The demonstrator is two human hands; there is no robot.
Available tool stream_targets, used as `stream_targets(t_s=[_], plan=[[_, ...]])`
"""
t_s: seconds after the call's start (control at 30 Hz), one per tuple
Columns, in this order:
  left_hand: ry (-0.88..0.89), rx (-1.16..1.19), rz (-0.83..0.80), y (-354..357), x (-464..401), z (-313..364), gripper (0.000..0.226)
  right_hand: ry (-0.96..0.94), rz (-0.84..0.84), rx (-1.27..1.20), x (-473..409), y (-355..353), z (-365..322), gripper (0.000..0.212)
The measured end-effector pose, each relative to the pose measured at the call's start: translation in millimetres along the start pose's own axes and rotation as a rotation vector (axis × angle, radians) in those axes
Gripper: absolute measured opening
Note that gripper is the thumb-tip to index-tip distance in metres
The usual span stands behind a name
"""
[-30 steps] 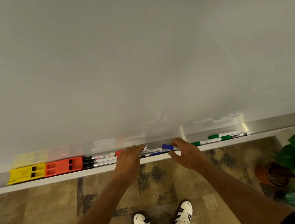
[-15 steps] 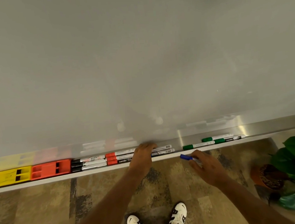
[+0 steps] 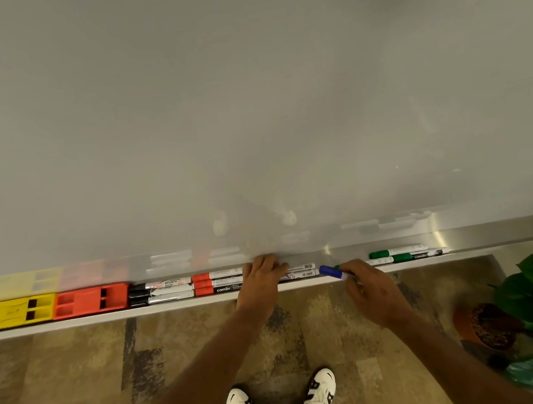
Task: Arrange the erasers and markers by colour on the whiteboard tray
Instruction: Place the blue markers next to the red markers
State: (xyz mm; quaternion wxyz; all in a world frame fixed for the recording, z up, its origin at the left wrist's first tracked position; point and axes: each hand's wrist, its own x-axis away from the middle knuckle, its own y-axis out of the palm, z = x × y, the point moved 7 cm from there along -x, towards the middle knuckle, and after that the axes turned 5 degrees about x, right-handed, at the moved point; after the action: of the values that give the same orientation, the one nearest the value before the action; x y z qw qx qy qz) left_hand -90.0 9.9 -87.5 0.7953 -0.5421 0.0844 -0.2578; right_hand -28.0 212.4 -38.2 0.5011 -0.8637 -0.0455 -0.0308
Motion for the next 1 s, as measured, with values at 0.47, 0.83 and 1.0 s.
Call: stream_targets(t_s=[0.47,0.83,1.0], plan=[[-0.075,0.232,0.242,-40,69,-36,0.035,-0.196,0.038,0.370,-55,45,-68,0.030],[-0.080,0.286,0.220,-48,123,-75,0.028,-0.234,-0.001,0.454,-66,80,-87,0.036],[-0.070,0.311,0.179,-49,128,-77,0.028,-0.276,-0.038,0.449,-64,85,-88,0.038]])
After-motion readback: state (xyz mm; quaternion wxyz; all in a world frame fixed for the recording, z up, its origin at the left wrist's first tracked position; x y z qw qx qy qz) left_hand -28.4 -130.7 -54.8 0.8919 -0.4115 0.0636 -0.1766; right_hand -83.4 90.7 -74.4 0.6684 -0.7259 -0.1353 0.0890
